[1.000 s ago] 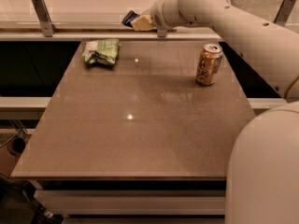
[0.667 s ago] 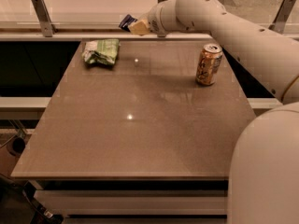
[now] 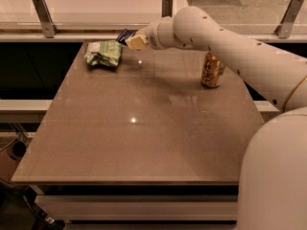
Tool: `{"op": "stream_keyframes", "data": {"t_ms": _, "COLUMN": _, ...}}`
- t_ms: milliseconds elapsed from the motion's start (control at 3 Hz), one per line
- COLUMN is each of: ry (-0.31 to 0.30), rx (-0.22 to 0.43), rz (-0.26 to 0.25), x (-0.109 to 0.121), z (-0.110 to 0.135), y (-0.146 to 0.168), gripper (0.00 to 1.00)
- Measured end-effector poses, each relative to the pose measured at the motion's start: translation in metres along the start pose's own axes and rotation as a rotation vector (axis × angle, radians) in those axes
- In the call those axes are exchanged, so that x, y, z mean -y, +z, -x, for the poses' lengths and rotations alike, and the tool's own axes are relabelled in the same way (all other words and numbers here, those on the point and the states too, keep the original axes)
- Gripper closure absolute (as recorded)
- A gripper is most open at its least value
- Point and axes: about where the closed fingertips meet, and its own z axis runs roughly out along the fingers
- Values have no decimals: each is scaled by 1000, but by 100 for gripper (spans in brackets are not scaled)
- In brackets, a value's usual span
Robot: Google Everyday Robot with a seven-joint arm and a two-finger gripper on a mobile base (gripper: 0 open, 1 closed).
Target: Move rxbar blueberry near green jalapeno chip bag
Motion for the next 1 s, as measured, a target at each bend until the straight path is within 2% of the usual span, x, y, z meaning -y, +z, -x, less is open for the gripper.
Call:
{"op": "stream_keyframes", "data": {"t_ms": 333, "ry": 0, "rx": 0, "rz": 3, "x": -2, "z": 0, "y": 2, "gripper": 84}}
{"op": "stream_keyframes", "data": {"t_ms": 1000, "ry": 0, "rx": -2, "rz": 10, "x": -6, "z": -1, "y": 5, "gripper": 38}}
